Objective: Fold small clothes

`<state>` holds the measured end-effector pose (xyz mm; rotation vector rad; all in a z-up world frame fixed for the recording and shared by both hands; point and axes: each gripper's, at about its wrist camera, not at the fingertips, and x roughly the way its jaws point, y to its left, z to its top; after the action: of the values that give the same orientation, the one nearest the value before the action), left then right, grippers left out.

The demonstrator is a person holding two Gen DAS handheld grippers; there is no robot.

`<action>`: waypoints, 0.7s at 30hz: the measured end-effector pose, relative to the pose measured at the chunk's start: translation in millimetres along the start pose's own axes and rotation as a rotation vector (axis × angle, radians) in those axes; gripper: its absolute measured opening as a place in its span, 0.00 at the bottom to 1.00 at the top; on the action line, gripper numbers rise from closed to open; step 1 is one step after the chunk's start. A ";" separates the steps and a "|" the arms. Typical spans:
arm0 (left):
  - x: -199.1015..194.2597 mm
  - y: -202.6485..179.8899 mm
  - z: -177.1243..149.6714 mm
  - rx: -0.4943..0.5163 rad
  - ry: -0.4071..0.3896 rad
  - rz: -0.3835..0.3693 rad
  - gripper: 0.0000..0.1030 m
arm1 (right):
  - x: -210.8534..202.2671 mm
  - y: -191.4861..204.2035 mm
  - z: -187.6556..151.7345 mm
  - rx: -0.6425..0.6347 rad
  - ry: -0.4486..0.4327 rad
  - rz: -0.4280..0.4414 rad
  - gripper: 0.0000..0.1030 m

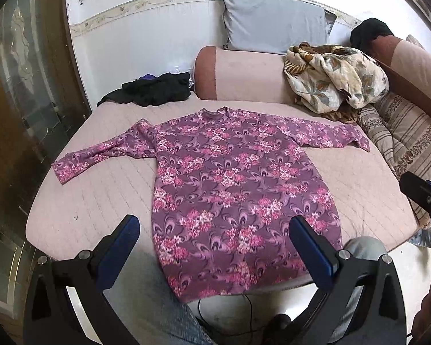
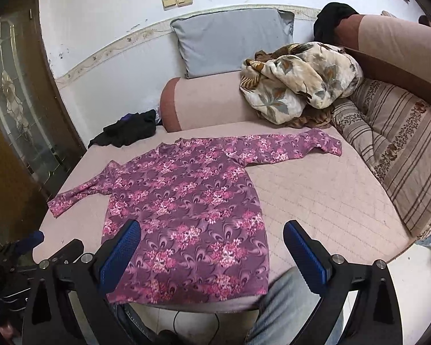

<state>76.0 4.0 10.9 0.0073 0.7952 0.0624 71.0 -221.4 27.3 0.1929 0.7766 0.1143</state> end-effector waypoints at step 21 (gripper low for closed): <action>-21.5 0.0 -8.9 -0.011 -0.037 -0.034 1.00 | -9.2 5.8 -4.5 -0.015 0.024 0.018 0.98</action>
<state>54.7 2.6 20.0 -0.0156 0.7574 0.0349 61.1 -216.8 31.7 0.1853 0.7977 0.1398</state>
